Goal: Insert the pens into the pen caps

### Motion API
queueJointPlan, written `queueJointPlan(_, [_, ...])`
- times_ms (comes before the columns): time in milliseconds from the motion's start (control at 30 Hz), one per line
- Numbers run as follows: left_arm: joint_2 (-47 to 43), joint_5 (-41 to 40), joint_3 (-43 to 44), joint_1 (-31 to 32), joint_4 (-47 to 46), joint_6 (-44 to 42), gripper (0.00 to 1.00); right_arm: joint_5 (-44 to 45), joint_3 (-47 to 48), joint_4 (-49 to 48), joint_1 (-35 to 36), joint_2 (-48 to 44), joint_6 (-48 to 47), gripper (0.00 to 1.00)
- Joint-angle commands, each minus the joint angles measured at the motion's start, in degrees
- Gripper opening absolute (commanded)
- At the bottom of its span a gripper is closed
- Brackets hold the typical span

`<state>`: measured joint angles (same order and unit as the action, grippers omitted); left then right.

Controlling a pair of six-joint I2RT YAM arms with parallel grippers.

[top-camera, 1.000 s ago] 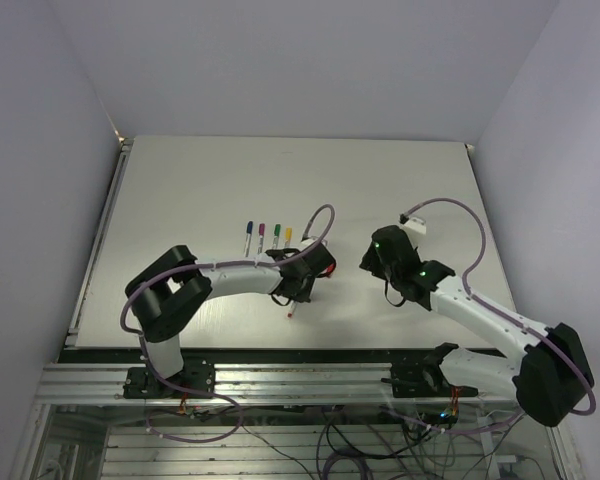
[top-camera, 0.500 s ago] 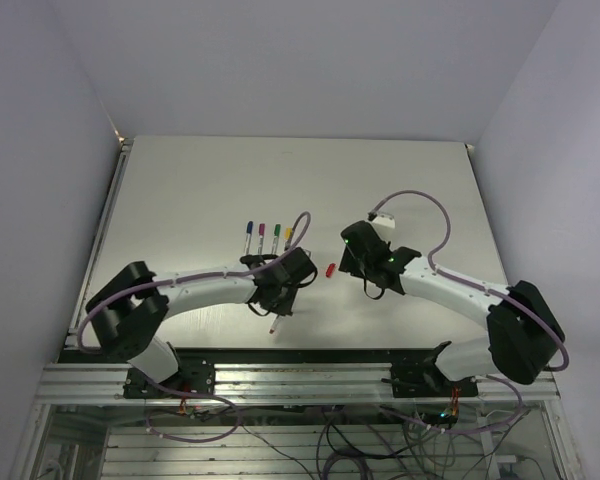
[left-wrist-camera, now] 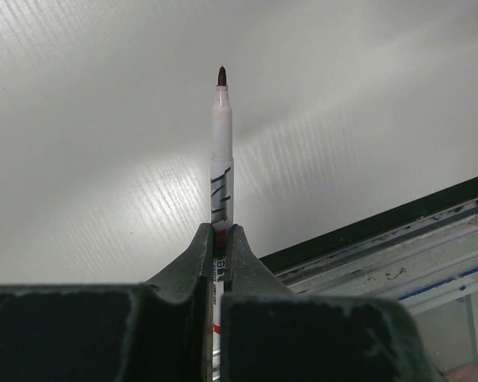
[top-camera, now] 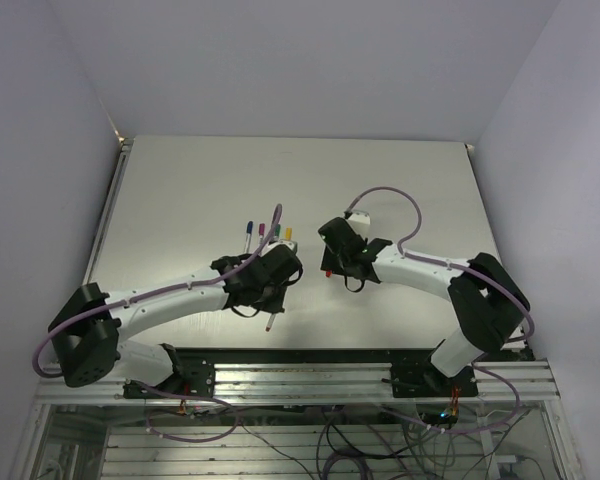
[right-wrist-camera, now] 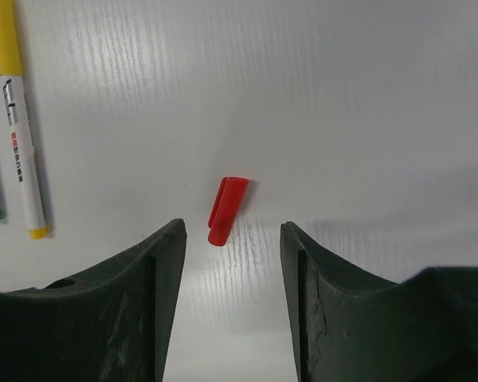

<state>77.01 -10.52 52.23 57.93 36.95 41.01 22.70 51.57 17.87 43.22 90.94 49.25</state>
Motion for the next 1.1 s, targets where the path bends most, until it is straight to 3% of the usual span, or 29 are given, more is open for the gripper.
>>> queueJointPlan(0, [-3.6,-2.2,-2.5,-0.3,-0.3,1.7,0.07,-0.1,2.1,-0.6,0.2,2.3,0.0,0.5])
queueJointPlan(633, [-10.0,-2.4,-7.1,-3.6,-1.3,3.3,0.07,0.0,4.5,-0.3,0.3,9.3,1.4,0.43])
queueJointPlan(933, [-10.4,-2.5,-6.8,-3.9,-1.6,3.1,0.07,0.4,4.8,2.6,1.2,11.9,2.2,0.32])
queueJointPlan(1067, [-11.0,-2.5,-6.6,-4.0,-1.4,3.0,0.07,1.0,4.1,5.4,2.4,12.3,2.9,0.23])
